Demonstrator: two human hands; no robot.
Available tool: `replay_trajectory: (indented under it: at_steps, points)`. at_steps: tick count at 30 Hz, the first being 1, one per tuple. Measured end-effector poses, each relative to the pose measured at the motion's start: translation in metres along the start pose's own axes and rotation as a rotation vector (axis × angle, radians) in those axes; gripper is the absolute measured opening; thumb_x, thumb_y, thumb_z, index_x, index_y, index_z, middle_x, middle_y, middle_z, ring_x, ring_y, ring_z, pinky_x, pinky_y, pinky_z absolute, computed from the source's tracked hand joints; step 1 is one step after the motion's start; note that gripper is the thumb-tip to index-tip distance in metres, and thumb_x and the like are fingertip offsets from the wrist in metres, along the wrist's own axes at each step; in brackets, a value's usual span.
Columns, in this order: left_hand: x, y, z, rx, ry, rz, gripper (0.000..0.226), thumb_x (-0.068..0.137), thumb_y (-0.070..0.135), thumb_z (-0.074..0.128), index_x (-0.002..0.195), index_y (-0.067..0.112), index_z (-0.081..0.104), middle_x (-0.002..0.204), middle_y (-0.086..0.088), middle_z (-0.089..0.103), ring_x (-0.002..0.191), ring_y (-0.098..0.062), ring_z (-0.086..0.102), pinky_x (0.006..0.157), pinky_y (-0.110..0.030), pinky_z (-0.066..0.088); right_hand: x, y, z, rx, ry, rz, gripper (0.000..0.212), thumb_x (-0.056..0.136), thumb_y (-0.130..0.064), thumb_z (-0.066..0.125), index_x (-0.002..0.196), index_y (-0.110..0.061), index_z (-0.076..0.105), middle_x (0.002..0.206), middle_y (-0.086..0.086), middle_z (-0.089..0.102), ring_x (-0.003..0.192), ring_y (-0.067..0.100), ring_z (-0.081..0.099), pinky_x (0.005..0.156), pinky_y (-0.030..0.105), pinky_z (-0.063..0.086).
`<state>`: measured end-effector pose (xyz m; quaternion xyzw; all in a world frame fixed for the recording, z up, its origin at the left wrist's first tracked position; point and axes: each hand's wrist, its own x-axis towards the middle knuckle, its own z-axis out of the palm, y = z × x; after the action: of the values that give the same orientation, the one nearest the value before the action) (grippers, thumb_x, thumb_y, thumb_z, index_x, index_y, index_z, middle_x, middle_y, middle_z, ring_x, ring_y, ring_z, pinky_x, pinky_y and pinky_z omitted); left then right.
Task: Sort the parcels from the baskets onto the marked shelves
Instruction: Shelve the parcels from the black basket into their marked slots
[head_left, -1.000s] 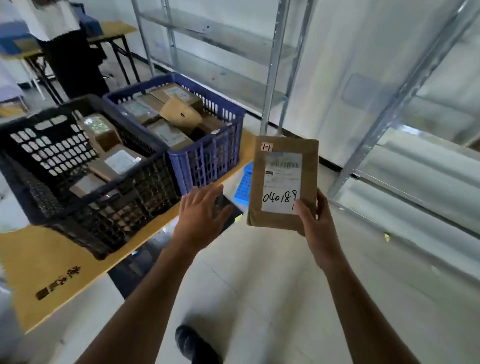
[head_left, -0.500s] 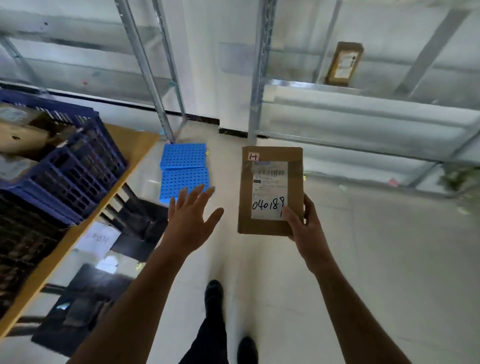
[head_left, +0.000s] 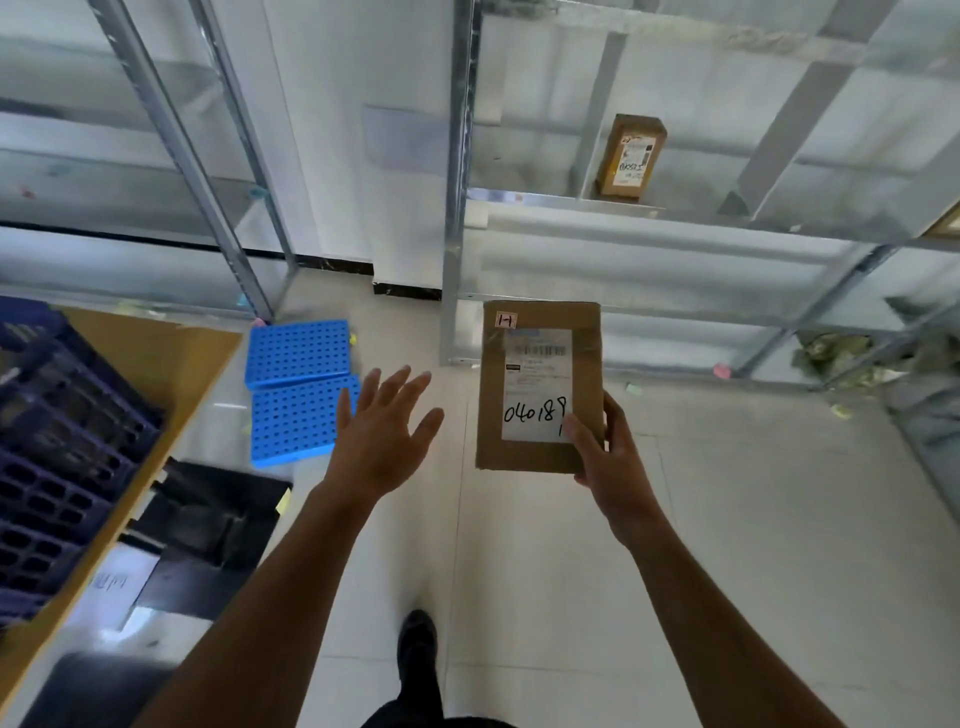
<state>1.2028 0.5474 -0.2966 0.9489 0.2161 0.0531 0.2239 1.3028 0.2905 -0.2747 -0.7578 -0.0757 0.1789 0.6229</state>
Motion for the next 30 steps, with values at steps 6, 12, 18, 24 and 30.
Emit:
replay_trajectory:
  at_steps: [6, 12, 18, 24, 30]
  points:
    - [0.064, -0.023, -0.011, -0.009, 0.005, 0.015, 0.067, 0.096, 0.068, 0.029, 0.157, 0.042, 0.026, 0.170, 0.005, 0.020, 0.158, -0.027, 0.002, 0.123, -0.057, -0.004, 0.050, -0.025, 0.026, -0.012, 0.028, -0.025, 0.064, 0.086, -0.054, 0.067, 0.145, -0.043, 0.044, 0.114, -0.023, 0.070, 0.105, 0.001, 0.070, 0.068, 0.019, 0.059]
    - [0.117, -0.020, -0.008, -0.015, -0.005, 0.046, 0.069, 0.096, 0.069, 0.042, 0.157, 0.041, 0.028, 0.169, 0.004, 0.021, 0.158, -0.028, 0.002, 0.122, -0.056, -0.004, 0.100, -0.037, 0.032, 0.018, 0.042, -0.034, 0.066, 0.087, -0.051, 0.070, 0.147, -0.041, 0.044, 0.116, -0.021, 0.071, 0.111, 0.010, 0.072, 0.082, 0.035, 0.063]
    - [0.184, -0.005, -0.007, 0.004, 0.010, 0.053, 0.069, 0.095, 0.070, 0.040, 0.157, 0.041, 0.029, 0.168, 0.004, 0.024, 0.158, -0.029, 0.004, 0.123, -0.055, -0.001, 0.169, -0.044, 0.022, 0.057, 0.032, -0.043, 0.064, 0.088, -0.047, 0.070, 0.147, -0.040, 0.045, 0.119, -0.016, 0.071, 0.112, 0.011, 0.072, 0.083, 0.036, 0.063]
    - [0.270, 0.037, -0.022, 0.070, 0.080, 0.085, 0.083, 0.084, 0.083, 0.014, 0.156, 0.042, 0.027, 0.169, 0.006, 0.023, 0.158, -0.029, 0.004, 0.123, -0.055, -0.001, 0.267, -0.066, -0.001, 0.104, 0.016, -0.110, 0.056, 0.100, -0.035, 0.067, 0.150, -0.036, 0.042, 0.116, -0.019, 0.070, 0.111, 0.010, 0.071, 0.082, 0.035, 0.064]
    - [0.353, 0.103, -0.050, -0.075, 0.170, 0.111, 0.090, 0.085, 0.088, 0.013, 0.158, 0.038, 0.028, 0.166, 0.005, 0.030, 0.157, -0.023, 0.012, 0.125, -0.050, 0.013, 0.361, -0.110, -0.030, 0.199, -0.013, -0.176, 0.063, 0.094, -0.049, 0.064, 0.151, -0.036, 0.041, 0.133, -0.008, 0.066, 0.119, 0.021, 0.069, 0.090, 0.045, 0.064]
